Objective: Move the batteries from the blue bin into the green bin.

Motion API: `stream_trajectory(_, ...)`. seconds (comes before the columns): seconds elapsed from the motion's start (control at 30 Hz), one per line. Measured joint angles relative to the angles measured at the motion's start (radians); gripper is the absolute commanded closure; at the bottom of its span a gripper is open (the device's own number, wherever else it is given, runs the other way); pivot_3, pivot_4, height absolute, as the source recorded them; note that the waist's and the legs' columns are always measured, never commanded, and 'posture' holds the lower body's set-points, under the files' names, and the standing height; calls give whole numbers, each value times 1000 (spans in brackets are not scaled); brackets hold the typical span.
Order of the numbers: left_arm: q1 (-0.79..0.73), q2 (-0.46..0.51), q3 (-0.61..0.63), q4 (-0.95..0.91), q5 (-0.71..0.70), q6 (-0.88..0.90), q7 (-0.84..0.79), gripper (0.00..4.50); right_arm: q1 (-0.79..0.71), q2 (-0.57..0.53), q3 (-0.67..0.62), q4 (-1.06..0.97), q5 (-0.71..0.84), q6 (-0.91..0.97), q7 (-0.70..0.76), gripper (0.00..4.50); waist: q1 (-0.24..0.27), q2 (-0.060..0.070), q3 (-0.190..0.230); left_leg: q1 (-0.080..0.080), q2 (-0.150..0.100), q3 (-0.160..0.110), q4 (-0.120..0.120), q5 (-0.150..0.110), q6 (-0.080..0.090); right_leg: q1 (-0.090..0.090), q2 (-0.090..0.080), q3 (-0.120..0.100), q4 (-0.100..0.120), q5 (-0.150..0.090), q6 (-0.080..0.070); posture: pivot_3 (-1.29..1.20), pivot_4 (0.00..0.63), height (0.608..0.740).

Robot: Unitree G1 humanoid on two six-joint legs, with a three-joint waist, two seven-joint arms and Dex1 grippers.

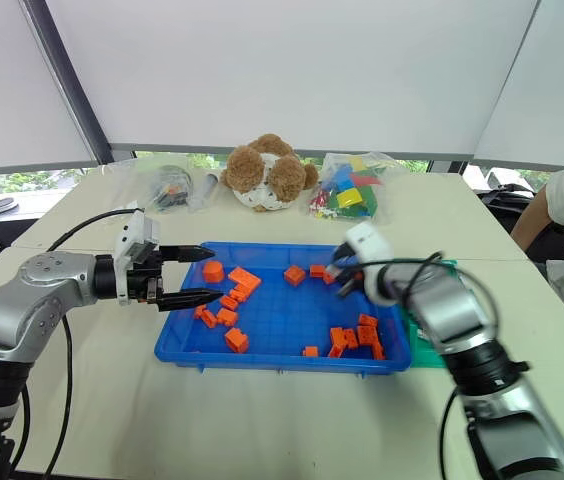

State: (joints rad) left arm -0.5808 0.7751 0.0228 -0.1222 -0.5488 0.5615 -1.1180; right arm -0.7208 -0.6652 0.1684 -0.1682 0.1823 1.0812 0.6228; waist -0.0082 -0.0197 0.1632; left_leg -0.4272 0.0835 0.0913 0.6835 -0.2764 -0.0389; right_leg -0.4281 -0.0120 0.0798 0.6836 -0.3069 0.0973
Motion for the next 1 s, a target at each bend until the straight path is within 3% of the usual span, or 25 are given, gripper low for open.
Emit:
stream_trajectory(0.13,1,0,0,1,0,0,-2,0,-14,-187,-144,-16,1,-2,38,4491,-3,0,0,0,0,0,-1,0,0,0,0,0,0,0,0,0,150,733)
stream_trajectory(0.27,-5,-10,-3,2,-1,-1,-4,0,60,-314,-197,-20,-2,-18,74,4491,-7,0,0,1,0,0,-1,0,1,0,1,1,-1,0,0,0,150,733)
stream_trajectory(0.43,-13,-15,-8,19,2,-2,-16,0,219,-358,-222,-48,6,-20,108,4491,-7,0,0,1,0,0,-1,0,1,0,1,1,-1,0,0,0,150,733)
stream_trajectory(0.47,-16,-17,-9,25,3,-2,-20,0,237,-358,-225,-57,11,-18,110,3421,-7,0,0,1,0,0,-1,0,1,0,1,1,-1,0,0,0,150,733)
stream_trajectory(0.7,-24,-19,-10,40,11,-3,-40,0,253,-369,-267,-99,37,-19,115,52,-5,0,0,1,0,0,-1,0,0,0,1,1,-1,0,0,0,150,733)
stream_trajectory(0.83,-25,-18,-10,41,13,0,-53,0,252,-378,-279,-128,63,-48,148,52,-5,0,0,1,0,0,-1,0,0,0,1,1,-1,0,0,0,150,733)
stream_trajectory(1.0,-28,3,-9,41,6,22,-74,0,243,-376,-353,-252,209,-96,273,52,-6,0,0,1,1,0,-1,0,1,0,1,1,-1,0,0,0,150,733)
